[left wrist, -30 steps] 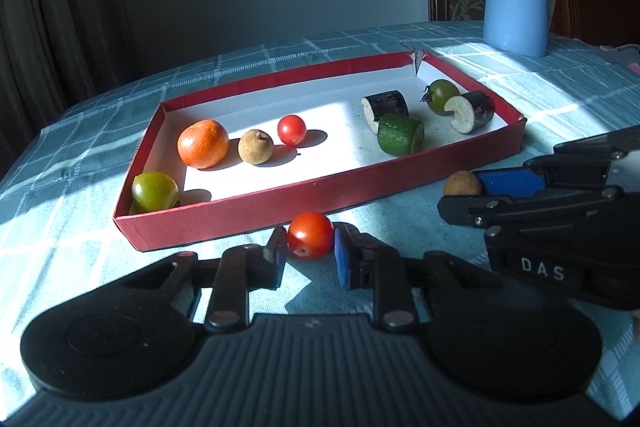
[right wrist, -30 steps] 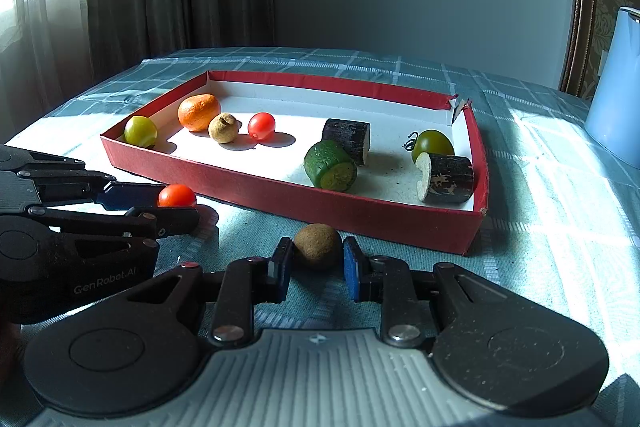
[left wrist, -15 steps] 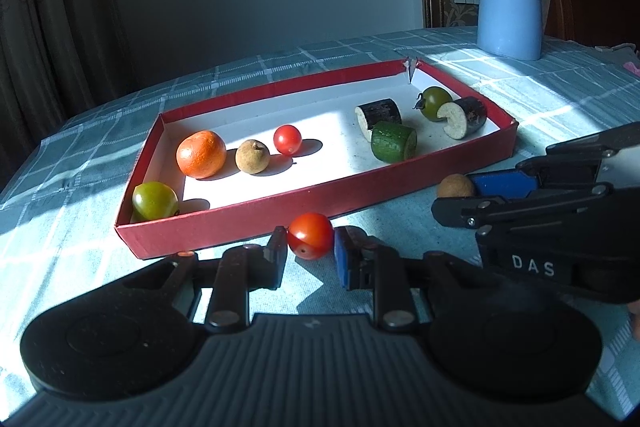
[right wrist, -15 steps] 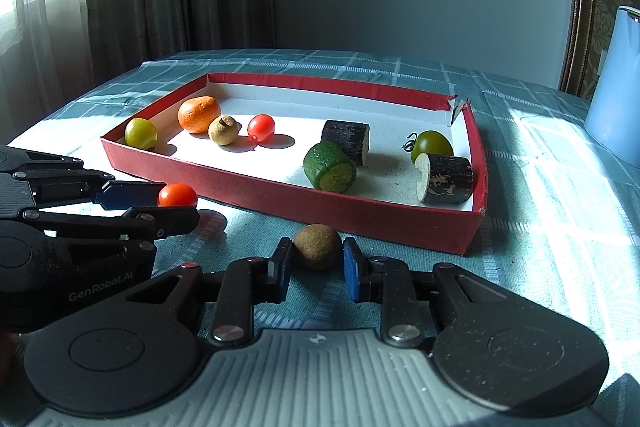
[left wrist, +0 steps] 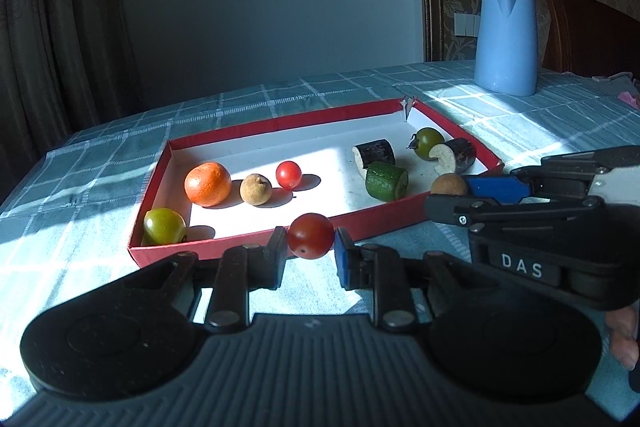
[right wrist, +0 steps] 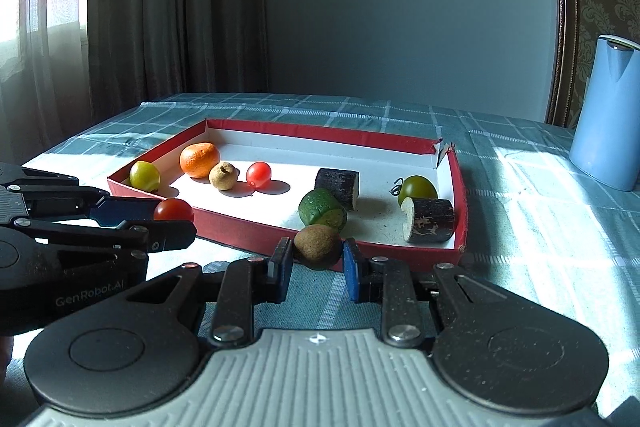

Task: Organize fruits
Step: 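Place the cherry tomato in the tray with the left tool while the right tool places the kiwi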

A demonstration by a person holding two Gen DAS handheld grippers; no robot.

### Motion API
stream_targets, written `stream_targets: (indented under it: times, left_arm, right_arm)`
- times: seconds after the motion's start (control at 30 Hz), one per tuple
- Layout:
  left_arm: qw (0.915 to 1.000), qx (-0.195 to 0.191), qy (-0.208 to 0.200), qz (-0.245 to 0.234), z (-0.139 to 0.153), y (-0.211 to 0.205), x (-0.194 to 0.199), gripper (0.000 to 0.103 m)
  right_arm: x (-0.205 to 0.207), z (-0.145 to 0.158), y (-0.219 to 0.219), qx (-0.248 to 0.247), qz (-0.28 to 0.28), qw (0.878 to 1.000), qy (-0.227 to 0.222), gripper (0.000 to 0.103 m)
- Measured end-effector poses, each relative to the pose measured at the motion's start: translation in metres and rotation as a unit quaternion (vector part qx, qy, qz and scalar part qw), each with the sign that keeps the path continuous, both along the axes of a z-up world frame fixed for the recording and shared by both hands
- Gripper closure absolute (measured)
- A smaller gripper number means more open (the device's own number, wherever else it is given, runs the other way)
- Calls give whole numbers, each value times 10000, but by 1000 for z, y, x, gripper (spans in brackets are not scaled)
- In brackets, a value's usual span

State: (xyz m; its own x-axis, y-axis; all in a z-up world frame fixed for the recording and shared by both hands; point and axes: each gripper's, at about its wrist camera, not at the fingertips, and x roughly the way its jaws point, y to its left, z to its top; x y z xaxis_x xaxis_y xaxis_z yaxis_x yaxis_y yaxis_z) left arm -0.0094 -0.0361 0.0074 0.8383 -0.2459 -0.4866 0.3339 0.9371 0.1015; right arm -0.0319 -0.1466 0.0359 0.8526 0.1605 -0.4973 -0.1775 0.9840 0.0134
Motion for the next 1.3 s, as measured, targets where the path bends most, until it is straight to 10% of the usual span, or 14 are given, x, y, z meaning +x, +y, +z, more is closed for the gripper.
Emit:
stream_targets:
  times: [0.6, 1.3]
  left_arm:
    - [9940, -229, 689, 820, -3, 17, 88, 80]
    - [9913, -9, 768, 1070, -13, 14, 101, 76]
  right_arm:
    - [99, 10, 23, -99, 67, 9992, 390, 77]
    - [121, -8, 41, -290, 193, 9974, 636, 77]
